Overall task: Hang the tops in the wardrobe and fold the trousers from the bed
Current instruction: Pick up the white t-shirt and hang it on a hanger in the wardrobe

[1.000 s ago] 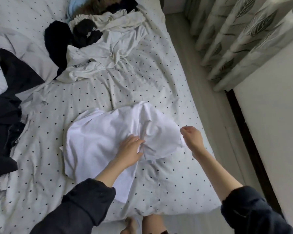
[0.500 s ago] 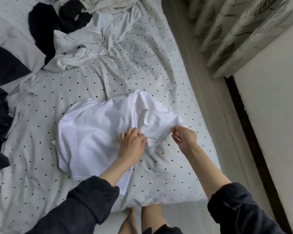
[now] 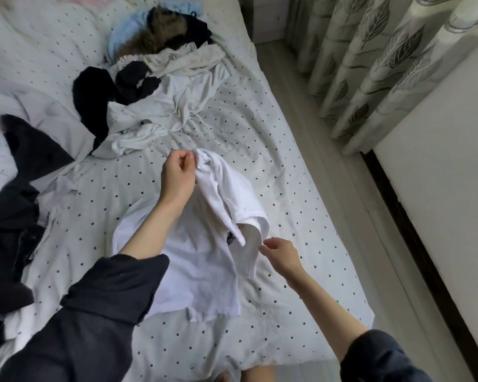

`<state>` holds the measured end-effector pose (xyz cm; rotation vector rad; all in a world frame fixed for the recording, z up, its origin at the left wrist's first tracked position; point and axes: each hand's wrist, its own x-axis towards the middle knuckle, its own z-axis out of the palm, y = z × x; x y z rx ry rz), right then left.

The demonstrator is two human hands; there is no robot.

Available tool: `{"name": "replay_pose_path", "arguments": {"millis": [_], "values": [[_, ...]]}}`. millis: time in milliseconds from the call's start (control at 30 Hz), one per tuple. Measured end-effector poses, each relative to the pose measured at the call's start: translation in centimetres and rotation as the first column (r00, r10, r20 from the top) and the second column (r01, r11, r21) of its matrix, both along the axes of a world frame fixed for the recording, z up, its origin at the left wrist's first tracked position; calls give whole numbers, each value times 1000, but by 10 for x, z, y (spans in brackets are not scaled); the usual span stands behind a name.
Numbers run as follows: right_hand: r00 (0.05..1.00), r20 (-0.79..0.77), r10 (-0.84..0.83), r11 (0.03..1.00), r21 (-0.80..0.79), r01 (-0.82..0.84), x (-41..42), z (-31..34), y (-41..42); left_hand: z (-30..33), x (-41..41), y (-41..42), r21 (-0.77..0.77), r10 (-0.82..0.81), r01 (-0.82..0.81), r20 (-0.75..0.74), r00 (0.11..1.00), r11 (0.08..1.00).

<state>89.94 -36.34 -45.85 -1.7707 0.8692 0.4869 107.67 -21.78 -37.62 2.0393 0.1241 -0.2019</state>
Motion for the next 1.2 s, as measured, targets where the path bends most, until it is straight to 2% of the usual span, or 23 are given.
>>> {"name": "replay_pose_path", "arguments": {"millis": [67, 167, 233, 333, 367, 433, 500, 567, 700, 800, 900, 1100, 1167, 1200], "values": [[997, -75, -8, 1000, -11, 7, 3, -13, 5, -9, -4, 5, -1, 24, -24, -58, 998, 1000], [987, -150, -56, 995, 68, 67, 4, -32, 19, -27, -25, 8, -78, -21, 8, -162, 986, 997], [971, -170, -169, 971, 142, 194, 3, -38, 24, -34, -40, 7, -68, -70, 58, -194, 978, 996], [895, -271, -355, 852, 300, 429, 3, -35, 17, -37, -56, 6, -53, -153, 144, -243, 958, 988], [894, -262, -364, 841, 319, 436, 2, -30, 12, -35, -60, 6, -42, -182, 177, -256, 949, 983], [930, -132, -343, 882, 295, 367, 2, -14, -1, -29, -67, 6, -12, -232, 237, -255, 939, 971], [964, 49, -261, 954, 165, 250, 8, 12, -15, -20, -70, 3, 33, -268, 281, -207, 941, 959], [969, 220, -109, 991, -50, 122, 20, 47, -29, -5, -73, -3, 72, -314, 325, -135, 940, 943], [881, 459, 112, 932, -355, 67, 47, 137, -62, 47, -73, -20, 114, -460, 454, 37, 887, 884], [804, 502, 319, 845, -535, -2, 47, 196, -82, 89, -69, -30, 124, -527, 513, 131, 840, 849], [751, 503, 428, 766, -643, -5, 28, 248, -98, 126, -61, -41, 214, -617, 580, 212, 758, 786], [719, 533, 446, 639, -752, 161, -51, 342, -112, 186, -82, -111, 332, -802, 737, 362, 476, 588], [746, 527, 406, 587, -777, 229, -91, 367, -109, 205, -101, -139, 310, -793, 756, 435, 427, 577], [762, 523, 383, 570, -783, 250, -105, 375, -106, 211, -107, -147, 292, -764, 743, 478, 432, 603]]}}
